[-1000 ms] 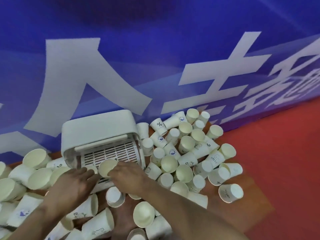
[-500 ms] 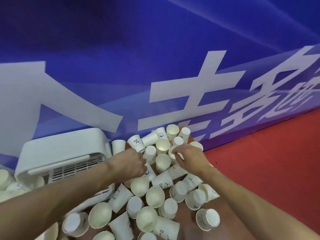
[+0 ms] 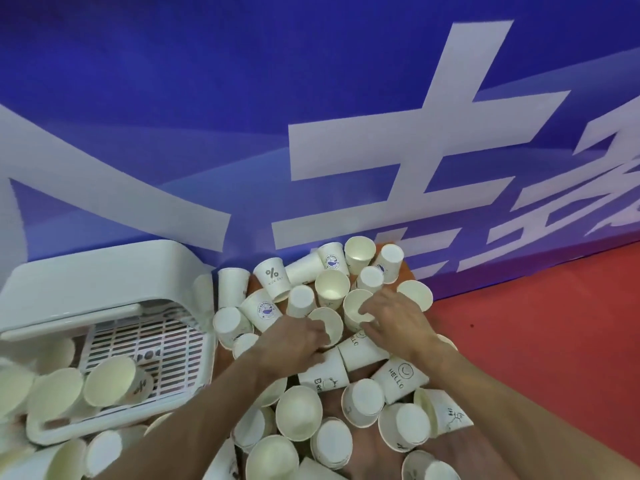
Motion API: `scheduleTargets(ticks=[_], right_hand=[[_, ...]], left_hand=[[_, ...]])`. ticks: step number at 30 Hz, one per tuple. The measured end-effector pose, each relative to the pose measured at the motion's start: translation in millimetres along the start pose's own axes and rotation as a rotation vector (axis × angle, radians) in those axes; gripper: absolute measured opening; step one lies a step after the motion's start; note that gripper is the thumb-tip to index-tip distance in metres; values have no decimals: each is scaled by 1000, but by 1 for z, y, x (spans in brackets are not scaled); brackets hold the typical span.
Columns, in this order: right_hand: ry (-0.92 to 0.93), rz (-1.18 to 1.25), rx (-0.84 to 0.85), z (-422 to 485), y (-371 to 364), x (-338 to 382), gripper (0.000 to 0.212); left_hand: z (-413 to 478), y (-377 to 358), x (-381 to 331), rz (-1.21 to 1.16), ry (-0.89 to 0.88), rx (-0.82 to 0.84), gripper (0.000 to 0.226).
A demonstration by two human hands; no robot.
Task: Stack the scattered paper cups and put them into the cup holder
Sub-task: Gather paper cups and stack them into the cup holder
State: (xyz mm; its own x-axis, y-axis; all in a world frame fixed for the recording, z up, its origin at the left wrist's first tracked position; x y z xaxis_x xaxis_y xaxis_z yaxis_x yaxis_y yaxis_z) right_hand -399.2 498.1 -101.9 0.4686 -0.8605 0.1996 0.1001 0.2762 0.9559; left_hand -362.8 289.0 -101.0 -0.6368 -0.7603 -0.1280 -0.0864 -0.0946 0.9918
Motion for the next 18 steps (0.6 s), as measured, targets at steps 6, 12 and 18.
scheduleTargets(ticks=[6,12,18], right_hand=[[-18,-60,-29,-2,-12,7,10],[-83,-40,-170,-9,8,15,5],[-51,-60,-278,-19,48,44,8]], left_hand=[[0,2,-8,101,76,-83,23],[-16,29,-18,131,93,-118,13],[-45,67,-27,129,64,-178,8]])
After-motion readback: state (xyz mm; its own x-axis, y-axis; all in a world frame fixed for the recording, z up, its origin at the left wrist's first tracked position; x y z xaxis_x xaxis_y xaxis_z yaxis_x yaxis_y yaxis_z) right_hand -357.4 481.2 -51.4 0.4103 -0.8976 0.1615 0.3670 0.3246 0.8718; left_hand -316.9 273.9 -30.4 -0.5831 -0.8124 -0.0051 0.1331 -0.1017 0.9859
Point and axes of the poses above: each hand's wrist, its own z-axis towards the middle knuckle, its own y-axis out of the back of the hand, x = y × z, the point moved 3 cm from there along z, towards the middle knuckle, and after that the axes turned 13 degrees about -x, right-handed, at the moved point
